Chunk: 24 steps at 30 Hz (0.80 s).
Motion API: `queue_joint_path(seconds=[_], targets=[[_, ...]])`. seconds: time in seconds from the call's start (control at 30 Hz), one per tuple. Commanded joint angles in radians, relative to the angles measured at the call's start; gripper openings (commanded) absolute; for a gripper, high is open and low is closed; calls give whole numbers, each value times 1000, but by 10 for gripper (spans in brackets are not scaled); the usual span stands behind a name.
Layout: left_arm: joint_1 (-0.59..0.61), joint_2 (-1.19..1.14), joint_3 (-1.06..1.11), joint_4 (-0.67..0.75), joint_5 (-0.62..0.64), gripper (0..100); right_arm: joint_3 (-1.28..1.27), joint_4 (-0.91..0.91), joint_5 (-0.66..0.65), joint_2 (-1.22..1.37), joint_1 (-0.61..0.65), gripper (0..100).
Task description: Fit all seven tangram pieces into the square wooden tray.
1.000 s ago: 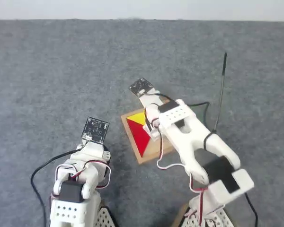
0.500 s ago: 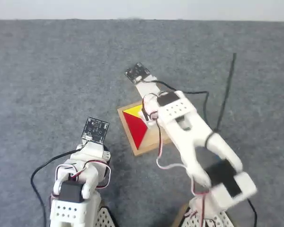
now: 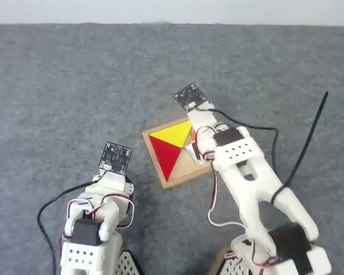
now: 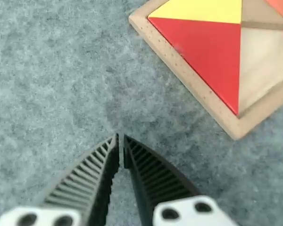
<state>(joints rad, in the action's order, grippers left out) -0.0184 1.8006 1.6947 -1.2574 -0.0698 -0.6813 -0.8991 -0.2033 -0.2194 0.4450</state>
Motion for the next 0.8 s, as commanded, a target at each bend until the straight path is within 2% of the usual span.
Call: queue_joint_path(seconds=[0.0, 0.37, 0.77], targets=[[2, 15, -10, -3, -2, 19, 25, 24, -11, 71, -24, 20], [2, 15, -10, -3, -2, 19, 244, 30, -11, 337, -30, 18], [2, 15, -10, -3, -2, 19, 298, 30, -11, 349, -30, 17]])
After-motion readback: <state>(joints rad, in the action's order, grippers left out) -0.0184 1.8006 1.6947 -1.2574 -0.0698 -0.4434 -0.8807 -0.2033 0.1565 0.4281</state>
